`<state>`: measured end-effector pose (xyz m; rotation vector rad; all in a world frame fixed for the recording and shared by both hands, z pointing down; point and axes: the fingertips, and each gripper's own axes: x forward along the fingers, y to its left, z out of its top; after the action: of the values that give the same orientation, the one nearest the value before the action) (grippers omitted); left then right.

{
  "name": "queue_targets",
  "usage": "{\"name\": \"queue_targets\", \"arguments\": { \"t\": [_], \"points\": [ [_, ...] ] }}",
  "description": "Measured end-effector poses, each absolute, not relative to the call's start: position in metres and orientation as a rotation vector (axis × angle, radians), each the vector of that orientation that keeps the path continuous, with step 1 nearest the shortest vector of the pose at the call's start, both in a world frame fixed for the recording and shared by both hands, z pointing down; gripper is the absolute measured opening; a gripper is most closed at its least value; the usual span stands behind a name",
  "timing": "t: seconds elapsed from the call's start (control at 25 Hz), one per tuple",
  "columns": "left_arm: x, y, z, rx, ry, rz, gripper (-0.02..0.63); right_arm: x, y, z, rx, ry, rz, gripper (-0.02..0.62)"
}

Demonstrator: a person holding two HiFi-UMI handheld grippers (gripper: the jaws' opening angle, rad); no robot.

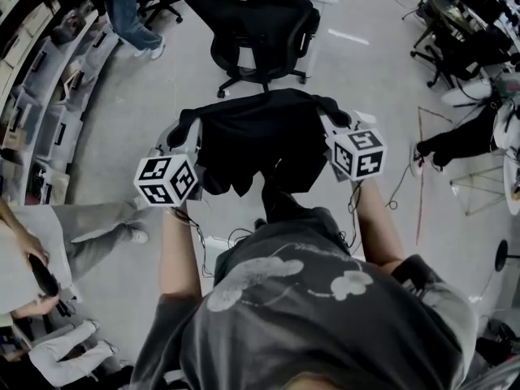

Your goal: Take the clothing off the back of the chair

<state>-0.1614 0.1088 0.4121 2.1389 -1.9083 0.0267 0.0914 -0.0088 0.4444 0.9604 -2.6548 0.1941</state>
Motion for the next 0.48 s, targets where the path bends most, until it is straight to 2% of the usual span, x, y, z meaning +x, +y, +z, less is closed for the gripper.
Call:
{"name": "queue_targets", "arguments": {
  "t": [0.48],
  "points": [
    [-0.175,0.119,0.404,2.145,-1.93,0.013,0.008,0.081,-0.001,0.436,0.952,-2.675,0.18,0.002]
  ]
}}
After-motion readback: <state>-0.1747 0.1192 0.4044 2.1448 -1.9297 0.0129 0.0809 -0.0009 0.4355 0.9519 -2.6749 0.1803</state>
